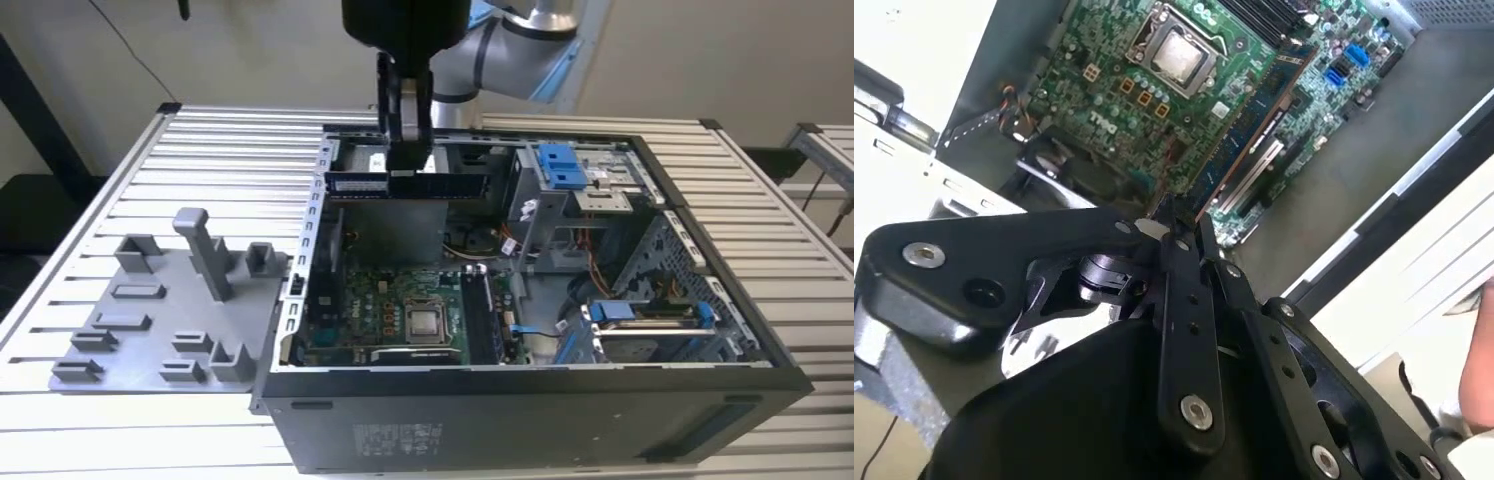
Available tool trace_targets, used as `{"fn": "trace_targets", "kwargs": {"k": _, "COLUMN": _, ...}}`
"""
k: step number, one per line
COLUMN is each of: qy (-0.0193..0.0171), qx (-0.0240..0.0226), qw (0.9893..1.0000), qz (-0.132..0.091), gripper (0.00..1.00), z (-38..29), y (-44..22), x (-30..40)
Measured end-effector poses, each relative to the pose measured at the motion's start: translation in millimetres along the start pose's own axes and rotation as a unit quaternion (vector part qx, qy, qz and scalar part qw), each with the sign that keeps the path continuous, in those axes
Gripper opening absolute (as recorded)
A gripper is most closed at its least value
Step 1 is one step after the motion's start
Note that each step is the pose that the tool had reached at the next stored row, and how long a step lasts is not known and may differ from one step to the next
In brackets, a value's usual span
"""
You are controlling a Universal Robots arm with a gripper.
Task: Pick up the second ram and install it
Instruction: 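Pick up the second ram and move it above second insertion slot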
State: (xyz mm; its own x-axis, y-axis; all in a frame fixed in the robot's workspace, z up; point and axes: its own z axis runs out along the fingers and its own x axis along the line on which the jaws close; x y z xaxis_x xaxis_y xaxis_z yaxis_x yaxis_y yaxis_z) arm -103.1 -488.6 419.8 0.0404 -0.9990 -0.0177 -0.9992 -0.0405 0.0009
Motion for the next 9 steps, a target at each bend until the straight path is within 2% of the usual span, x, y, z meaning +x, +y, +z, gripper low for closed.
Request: {"fn": "trace_targets", "kwargs": {"k": 9, "qy": 0.0, "qx": 0.0, "qw": 1.0, "qz": -0.001, "gripper": 0.14, "z": 0.0, "y": -21.0, "x": 0.8}}
